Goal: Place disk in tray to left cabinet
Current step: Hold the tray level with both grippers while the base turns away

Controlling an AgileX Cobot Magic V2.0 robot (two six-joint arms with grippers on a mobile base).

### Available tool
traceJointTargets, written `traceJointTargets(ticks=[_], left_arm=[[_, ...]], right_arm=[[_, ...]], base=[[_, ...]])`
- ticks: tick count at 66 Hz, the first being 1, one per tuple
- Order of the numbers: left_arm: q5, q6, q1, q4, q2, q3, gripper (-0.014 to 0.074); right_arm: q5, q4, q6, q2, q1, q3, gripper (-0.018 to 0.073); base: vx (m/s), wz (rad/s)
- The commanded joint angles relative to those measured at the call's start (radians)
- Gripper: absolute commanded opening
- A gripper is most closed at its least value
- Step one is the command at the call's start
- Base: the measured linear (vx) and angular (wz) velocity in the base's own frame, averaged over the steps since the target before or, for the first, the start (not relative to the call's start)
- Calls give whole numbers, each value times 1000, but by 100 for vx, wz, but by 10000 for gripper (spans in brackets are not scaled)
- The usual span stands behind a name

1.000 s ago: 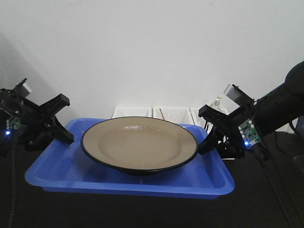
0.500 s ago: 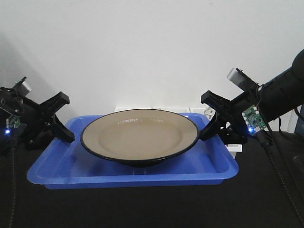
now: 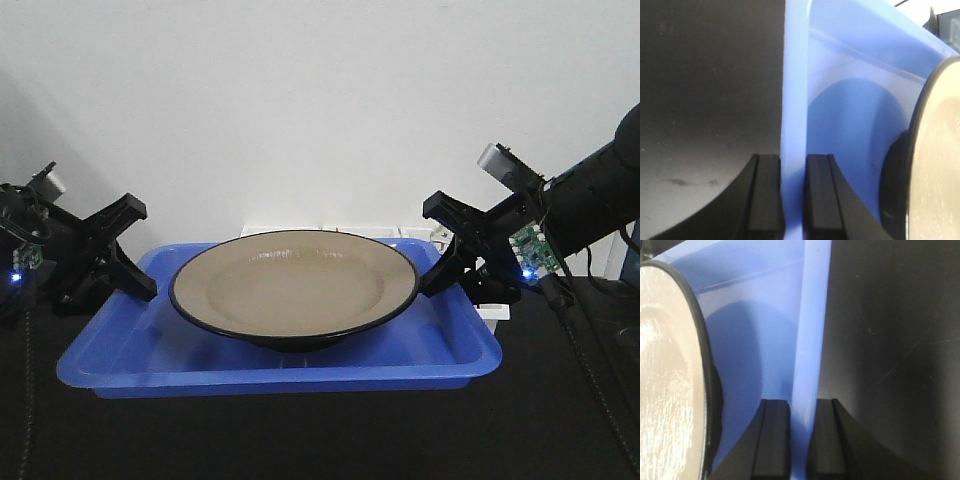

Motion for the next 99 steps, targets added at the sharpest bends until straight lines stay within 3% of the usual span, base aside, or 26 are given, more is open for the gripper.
traceJointTargets(ticks=[1, 70, 99], left_arm=[[-26, -19, -29, -198, -56, -36, -1], [-27, -19, -29, -198, -56, -36, -1], [-27, -19, -29, -198, -56, -36, -1]], right_arm=[[-33, 188, 3, -56, 23, -39, -4], [-34, 189, 3, -56, 23, -39, -4], [-34, 189, 3, -56, 23, -39, -4]], base=[[0, 0], [-4, 2], [-16, 42]])
